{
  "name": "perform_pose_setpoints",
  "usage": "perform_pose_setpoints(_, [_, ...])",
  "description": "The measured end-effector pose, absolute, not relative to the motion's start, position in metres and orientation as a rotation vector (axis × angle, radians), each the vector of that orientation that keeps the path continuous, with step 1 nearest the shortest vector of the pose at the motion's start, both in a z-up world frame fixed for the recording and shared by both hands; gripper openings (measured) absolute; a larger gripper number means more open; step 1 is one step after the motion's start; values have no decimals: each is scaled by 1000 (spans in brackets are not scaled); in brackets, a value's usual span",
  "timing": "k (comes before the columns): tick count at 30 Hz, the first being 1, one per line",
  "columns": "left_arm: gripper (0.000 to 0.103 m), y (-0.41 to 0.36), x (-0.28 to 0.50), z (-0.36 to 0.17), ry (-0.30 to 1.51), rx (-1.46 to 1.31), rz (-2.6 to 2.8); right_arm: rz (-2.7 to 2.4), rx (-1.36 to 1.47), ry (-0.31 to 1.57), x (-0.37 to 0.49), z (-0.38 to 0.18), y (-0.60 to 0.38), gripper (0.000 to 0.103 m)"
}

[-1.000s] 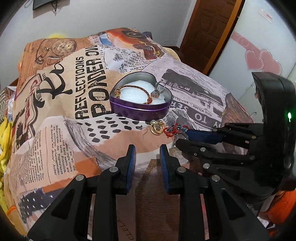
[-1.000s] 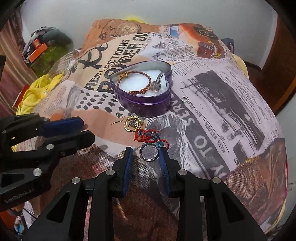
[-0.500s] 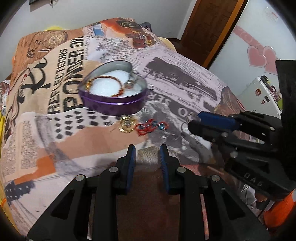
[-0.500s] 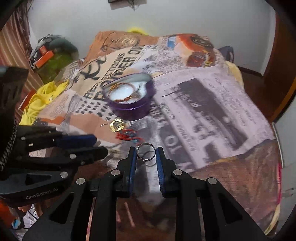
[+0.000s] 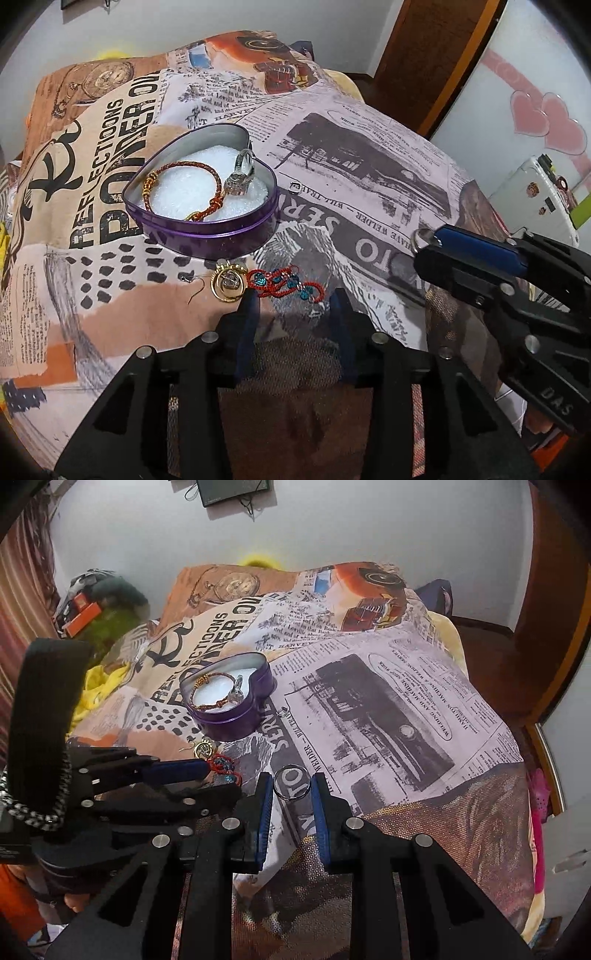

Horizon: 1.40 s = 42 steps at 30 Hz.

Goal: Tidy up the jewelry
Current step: 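Grasp the red-and-blue beaded charm with the left gripper, then place the beaded charm into the tin with the left gripper while the right gripper drops the silver ring in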

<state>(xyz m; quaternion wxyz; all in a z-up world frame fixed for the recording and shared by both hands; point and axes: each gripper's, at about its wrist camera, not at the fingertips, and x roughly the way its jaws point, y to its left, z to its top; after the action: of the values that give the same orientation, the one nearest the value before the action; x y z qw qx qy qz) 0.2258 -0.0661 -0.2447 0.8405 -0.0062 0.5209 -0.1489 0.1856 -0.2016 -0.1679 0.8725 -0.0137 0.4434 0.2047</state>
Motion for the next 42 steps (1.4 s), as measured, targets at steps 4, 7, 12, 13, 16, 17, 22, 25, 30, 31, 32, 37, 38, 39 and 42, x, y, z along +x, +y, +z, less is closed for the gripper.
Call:
perform_pose_setpoints(4, [41, -64, 231, -246, 1099, -40, -300, 431, -19, 922, 186, -167, -204, 19])
perform_pose_setpoints(7, [38, -63, 231, -246, 1095, -45, -291, 434, -14, 920, 187, -166, -206, 19])
perform_pose_setpoints(12, [8, -58, 230, -246, 1091, -32, -269, 437, -17, 920, 189, -166, -206, 19])
perform_pose_setpoints(13, [7, -55, 231, -246, 1095, -41, -273, 436, -17, 921, 189, -166, -206, 19])
perform_pose_setpoints(16, [6, -49, 228, -246, 1097, -63, -287, 429, -16, 924, 189, -166, -205, 19])
perform_pose_setpoints(17, [6, -48, 227, -245, 1095, -63, -288, 428, -15, 925, 189, -166, -205, 19])
perform_pose_setpoints(22, [6, -42, 216, -238, 1074, -63, -300, 422, -26, 925, 189, -165, -203, 19])
perform_pose_setpoints(25, [6, -37, 210, -228, 1041, -60, -302, 420, -30, 923, 190, -164, -200, 19])
perform_pose_setpoints(30, [6, -31, 202, -204, 966, -38, -301, 423, -39, 914, 192, -159, -193, 19])
perform_pose_setpoints(31, [6, -30, 201, -200, 954, -39, -303, 424, -41, 911, 192, -157, -192, 19])
perform_pose_setpoints(32, [6, -27, 201, -195, 941, -41, -306, 425, -42, 908, 192, -156, -191, 19])
perform_pose_setpoints(37, [6, -15, 200, -172, 878, -60, -311, 434, -47, 887, 196, -148, -184, 19])
perform_pose_setpoints(38, [6, -14, 201, -169, 869, -63, -313, 436, -48, 881, 197, -146, -182, 19])
perform_pose_setpoints(39, [6, -12, 201, -164, 857, -66, -314, 437, -48, 878, 198, -145, -181, 19])
perform_pose_setpoints(42, [6, -6, 203, -153, 826, -72, -316, 445, -51, 863, 202, -141, -175, 19])
